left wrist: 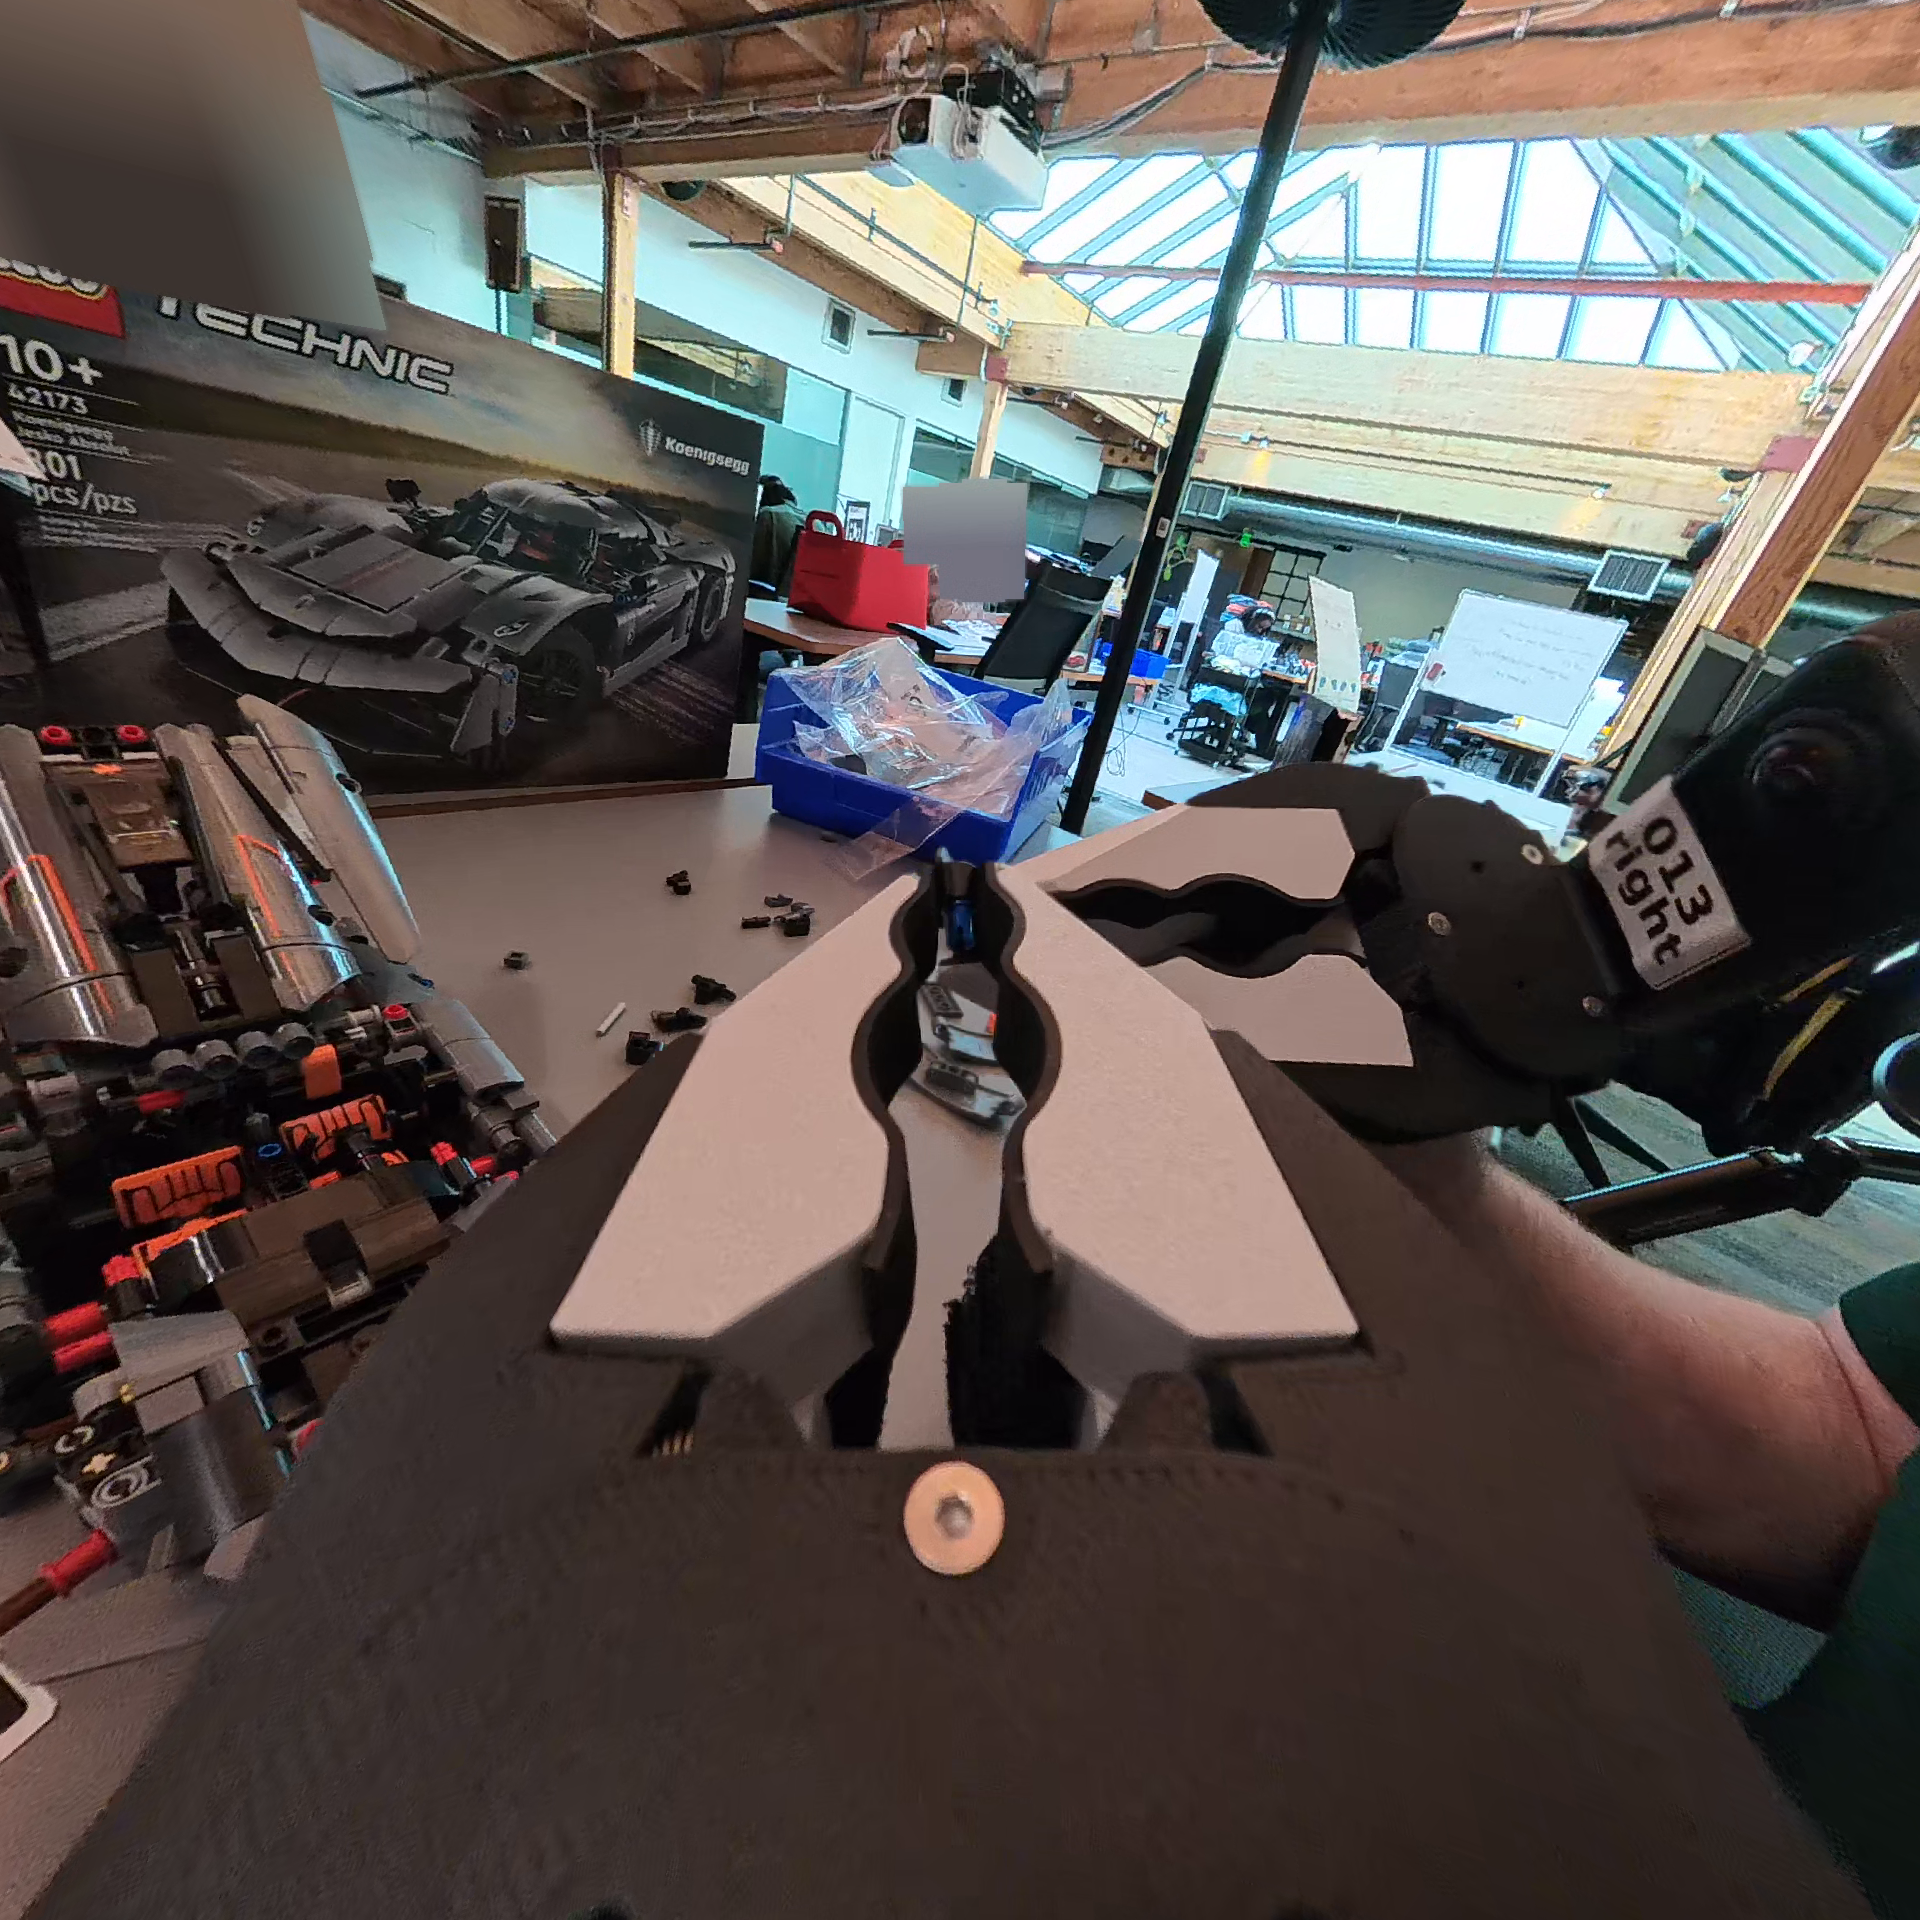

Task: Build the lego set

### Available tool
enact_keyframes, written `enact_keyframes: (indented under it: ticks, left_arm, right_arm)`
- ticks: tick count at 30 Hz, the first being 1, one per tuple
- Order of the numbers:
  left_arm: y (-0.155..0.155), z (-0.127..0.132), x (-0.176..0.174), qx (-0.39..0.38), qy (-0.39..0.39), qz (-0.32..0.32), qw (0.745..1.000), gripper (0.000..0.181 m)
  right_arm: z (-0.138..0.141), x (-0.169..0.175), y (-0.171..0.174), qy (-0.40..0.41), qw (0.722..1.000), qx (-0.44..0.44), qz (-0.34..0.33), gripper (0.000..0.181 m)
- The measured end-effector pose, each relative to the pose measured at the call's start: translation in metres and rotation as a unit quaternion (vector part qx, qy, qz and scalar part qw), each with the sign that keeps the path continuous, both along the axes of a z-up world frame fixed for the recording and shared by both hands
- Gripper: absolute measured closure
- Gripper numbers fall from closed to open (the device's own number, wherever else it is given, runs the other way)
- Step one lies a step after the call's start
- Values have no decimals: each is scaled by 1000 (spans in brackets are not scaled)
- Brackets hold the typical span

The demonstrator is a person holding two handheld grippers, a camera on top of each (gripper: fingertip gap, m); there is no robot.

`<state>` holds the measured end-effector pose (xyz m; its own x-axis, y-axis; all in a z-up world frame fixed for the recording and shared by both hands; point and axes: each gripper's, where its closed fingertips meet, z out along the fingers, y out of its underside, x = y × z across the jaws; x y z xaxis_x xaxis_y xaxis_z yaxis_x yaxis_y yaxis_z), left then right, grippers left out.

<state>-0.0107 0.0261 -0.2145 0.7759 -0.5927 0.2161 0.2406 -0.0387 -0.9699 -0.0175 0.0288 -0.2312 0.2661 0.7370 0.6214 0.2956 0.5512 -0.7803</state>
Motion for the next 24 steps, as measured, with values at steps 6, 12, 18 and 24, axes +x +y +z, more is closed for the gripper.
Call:
enact_keyframes:
  ticks: [6,12,18,24]
  left_arm:
    - [-2,9,-23,13,1,21,1000,177]
    - [-5,7,-48,5,29,33,999,176]
    - [-11,-8,-53,-8,64,37,997,176]
    - [-18,-15,-56,-11,78,32,996,176]
  right_arm:
    - [-2,0,7,7,1000,-28,-7,158]
    - [-8,-2,12,-4,999,-39,-10,158]
    - [-8,-1,13,6,998,-60,3,160]
    - [-12,-3,14,6,997,-81,15,160]
